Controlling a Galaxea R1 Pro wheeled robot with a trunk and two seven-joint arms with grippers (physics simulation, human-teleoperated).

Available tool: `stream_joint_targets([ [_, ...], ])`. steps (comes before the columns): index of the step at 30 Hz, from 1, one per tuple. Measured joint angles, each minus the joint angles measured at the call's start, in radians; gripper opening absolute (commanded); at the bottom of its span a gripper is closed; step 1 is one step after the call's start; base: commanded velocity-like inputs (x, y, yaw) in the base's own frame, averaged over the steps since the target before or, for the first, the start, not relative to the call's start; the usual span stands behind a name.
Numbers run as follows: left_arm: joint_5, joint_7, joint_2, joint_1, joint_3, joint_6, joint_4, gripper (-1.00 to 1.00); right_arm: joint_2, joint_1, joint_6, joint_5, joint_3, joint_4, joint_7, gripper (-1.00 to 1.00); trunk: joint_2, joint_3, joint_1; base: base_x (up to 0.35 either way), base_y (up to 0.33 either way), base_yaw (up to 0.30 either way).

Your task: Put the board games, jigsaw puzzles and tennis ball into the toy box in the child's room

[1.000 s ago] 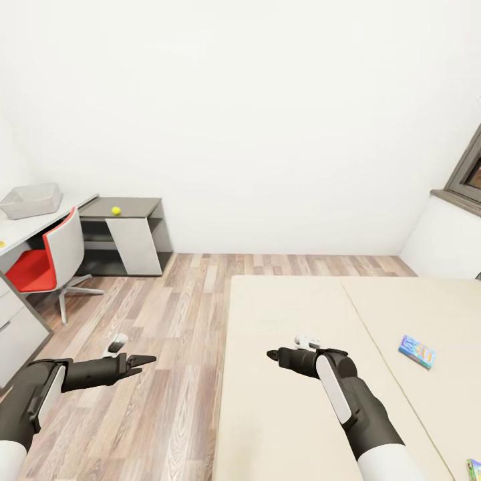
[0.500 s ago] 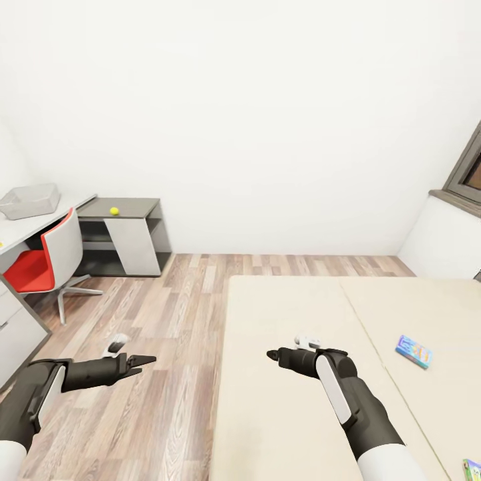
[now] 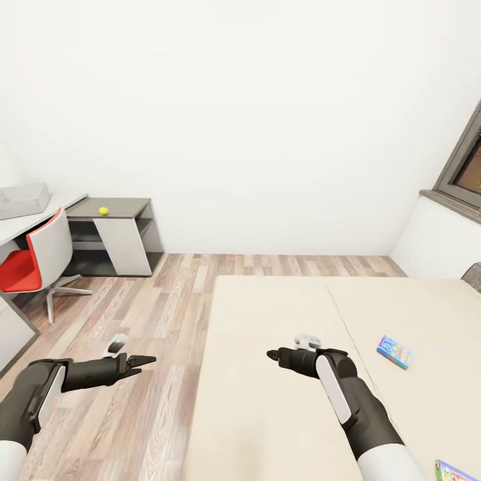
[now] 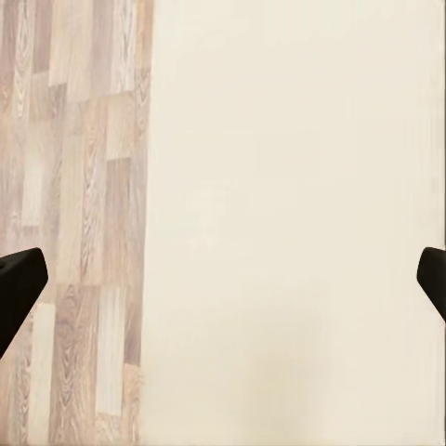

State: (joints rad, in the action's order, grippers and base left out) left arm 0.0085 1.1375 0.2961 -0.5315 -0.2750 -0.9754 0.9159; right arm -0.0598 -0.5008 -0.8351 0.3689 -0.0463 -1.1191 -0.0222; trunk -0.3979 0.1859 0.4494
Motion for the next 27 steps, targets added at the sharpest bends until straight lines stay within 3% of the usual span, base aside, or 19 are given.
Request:
stream_joint_targets([
  [27, -0.001, 0.003, 0.0, 0.0, 0.0, 0.0, 0.0, 1.0, 0.0, 0.0, 0.001, 0.0, 0.0, 0.0, 0.0, 1.0, 0.0, 0.0, 0.0, 0.0, -0.296, 0.0],
])
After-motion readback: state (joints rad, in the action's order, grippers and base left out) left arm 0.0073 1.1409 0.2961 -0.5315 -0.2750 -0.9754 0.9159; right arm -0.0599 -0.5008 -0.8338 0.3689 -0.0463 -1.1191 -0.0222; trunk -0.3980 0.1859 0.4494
